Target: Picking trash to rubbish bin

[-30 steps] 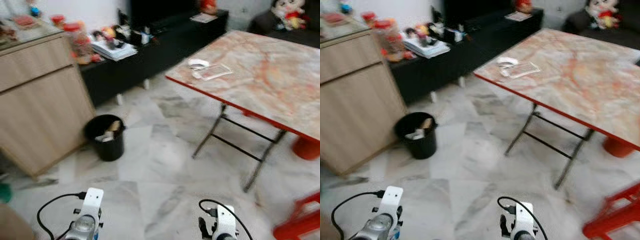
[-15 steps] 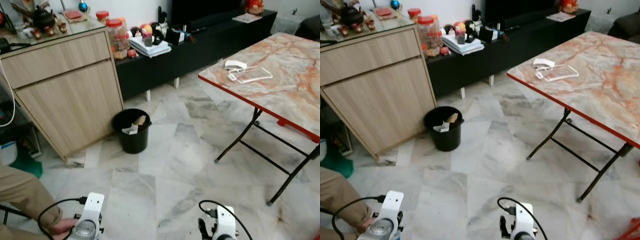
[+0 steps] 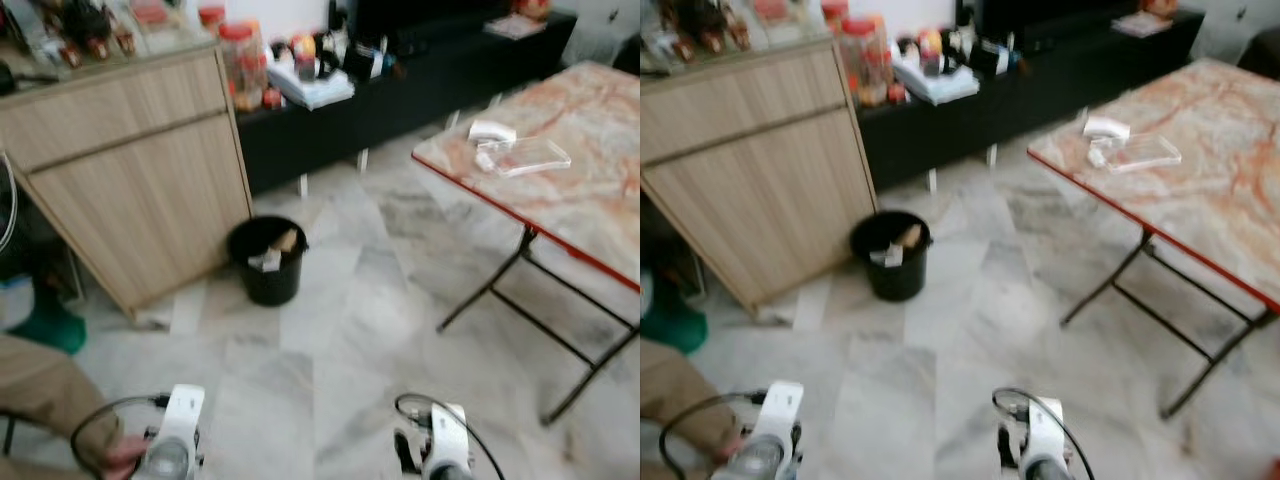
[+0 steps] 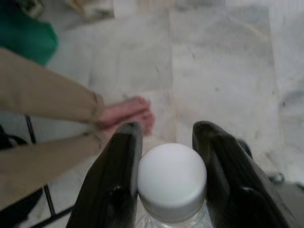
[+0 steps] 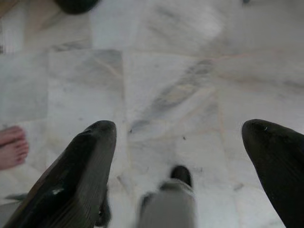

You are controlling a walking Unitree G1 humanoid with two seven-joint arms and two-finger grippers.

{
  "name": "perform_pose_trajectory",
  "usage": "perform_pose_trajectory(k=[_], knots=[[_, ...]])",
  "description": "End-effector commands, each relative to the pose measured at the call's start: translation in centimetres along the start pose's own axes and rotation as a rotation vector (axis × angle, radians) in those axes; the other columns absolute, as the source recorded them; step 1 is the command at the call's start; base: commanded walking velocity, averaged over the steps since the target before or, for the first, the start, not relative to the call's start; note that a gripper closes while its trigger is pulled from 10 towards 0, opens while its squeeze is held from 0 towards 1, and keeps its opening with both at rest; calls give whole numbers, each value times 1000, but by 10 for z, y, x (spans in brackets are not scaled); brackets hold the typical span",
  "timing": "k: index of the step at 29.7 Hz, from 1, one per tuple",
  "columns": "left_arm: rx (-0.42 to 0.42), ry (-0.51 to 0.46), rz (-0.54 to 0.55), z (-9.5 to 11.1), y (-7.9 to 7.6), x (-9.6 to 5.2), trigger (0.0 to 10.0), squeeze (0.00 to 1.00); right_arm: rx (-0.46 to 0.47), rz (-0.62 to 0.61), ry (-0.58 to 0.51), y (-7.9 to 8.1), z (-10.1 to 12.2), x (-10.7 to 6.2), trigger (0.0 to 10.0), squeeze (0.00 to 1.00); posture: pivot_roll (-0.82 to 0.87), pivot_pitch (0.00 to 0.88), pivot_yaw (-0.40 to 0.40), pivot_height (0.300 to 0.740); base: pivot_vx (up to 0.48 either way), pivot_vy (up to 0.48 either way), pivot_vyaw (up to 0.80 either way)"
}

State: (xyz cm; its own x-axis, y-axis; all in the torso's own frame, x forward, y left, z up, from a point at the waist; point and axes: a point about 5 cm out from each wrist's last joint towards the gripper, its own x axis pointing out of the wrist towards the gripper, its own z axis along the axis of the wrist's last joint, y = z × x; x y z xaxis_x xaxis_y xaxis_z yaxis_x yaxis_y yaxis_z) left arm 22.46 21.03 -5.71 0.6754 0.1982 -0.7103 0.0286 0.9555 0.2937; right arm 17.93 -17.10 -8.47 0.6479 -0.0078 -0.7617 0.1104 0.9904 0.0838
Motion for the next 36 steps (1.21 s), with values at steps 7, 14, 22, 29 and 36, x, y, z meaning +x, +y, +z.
perform_pose_trajectory(k=[7,14,22,29,36], knots=[[3,18,2,-5,0,-1,10000,0,-9,-2,9,0,-1,0,10000,0,-95,69,5,740,283,0,0],[4,19,5,-5,0,-1,10000,0,-17,-9,6,0,-1,0,10000,0,-92,72,7,740,285,0,483],[25,49,16,-11,2,-2,10000,0,-12,-13,8,-1,-2,0,10000,0,-97,73,12,740,307,0,0],[28,58,16,-14,3,-2,10000,0,-7,-15,18,0,-4,-1,10000,0,-95,64,16,740,309,0,507],[37,73,21,-16,4,-2,10000,0,-4,-13,15,1,-4,-1,10000,0,-101,54,23,740,307,0,0]])
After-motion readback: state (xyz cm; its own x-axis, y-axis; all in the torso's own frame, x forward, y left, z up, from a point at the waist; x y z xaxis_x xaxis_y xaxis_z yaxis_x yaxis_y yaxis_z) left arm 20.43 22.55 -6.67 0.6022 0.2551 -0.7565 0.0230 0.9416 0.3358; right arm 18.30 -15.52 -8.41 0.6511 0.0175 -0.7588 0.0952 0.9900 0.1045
